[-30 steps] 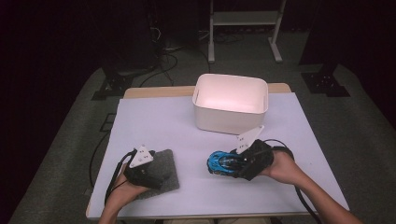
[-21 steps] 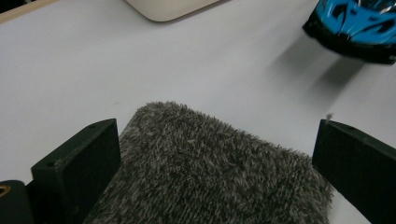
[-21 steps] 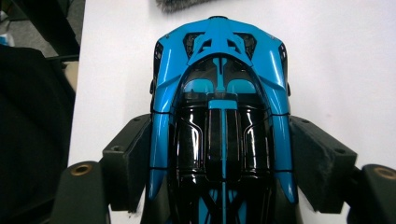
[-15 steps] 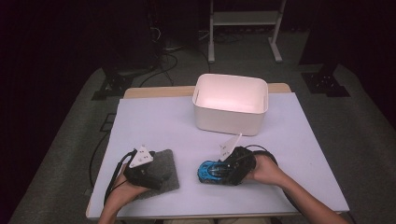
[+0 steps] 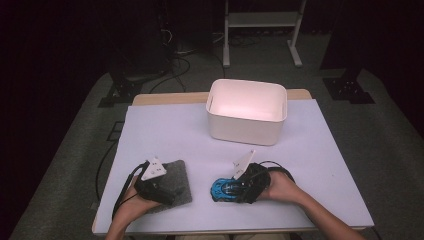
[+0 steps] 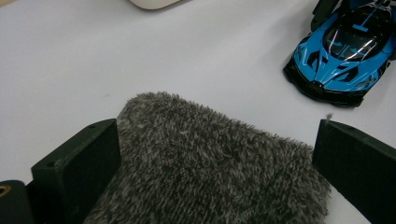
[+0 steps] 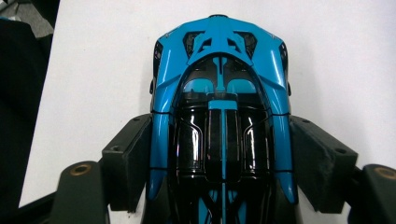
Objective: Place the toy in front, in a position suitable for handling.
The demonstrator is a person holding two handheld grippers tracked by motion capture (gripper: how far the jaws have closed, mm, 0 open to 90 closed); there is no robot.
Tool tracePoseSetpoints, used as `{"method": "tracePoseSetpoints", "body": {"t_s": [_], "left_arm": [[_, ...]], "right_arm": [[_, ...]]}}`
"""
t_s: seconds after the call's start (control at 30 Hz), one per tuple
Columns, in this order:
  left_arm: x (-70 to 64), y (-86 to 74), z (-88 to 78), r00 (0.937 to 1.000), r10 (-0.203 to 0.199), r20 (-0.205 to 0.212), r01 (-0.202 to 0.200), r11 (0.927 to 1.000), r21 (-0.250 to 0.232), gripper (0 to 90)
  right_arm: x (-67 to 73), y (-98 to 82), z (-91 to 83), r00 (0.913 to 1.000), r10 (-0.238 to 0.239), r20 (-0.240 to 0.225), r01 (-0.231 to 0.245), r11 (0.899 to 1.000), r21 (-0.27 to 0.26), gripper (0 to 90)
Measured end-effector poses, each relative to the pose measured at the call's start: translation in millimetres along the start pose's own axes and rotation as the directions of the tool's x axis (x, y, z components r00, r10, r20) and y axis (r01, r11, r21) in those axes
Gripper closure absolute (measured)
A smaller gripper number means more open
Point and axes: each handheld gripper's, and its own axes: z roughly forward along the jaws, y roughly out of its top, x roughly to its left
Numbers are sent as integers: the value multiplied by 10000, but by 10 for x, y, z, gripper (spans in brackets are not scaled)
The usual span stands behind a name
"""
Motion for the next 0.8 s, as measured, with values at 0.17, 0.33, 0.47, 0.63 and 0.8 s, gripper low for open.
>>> {"method": "tracePoseSetpoints", "body": {"t_s": [0.17,0.33,0.47,0.63,0.8], "left_arm": [[-18,2,16,9994,274,207,-277,9995,134,42],[-42,5,39,9970,614,468,-628,9976,295,55],[-32,12,41,9934,902,709,-936,9946,452,91],[-31,61,43,9821,1393,1268,-1482,9869,635,137],[-12,88,40,9701,1760,1670,-1924,9774,873,158]], "right_arm": [[2,-39,-40,9989,438,-151,-442,9986,-274,174],[21,-130,-155,9972,745,20,-742,9945,-739,156],[23,-216,-228,9953,959,100,-946,9912,-928,147],[69,-347,-340,9924,1198,288,-1158,9865,-1155,145],[98,-473,-391,9877,1504,419,-1435,9803,-1358,143]]}}
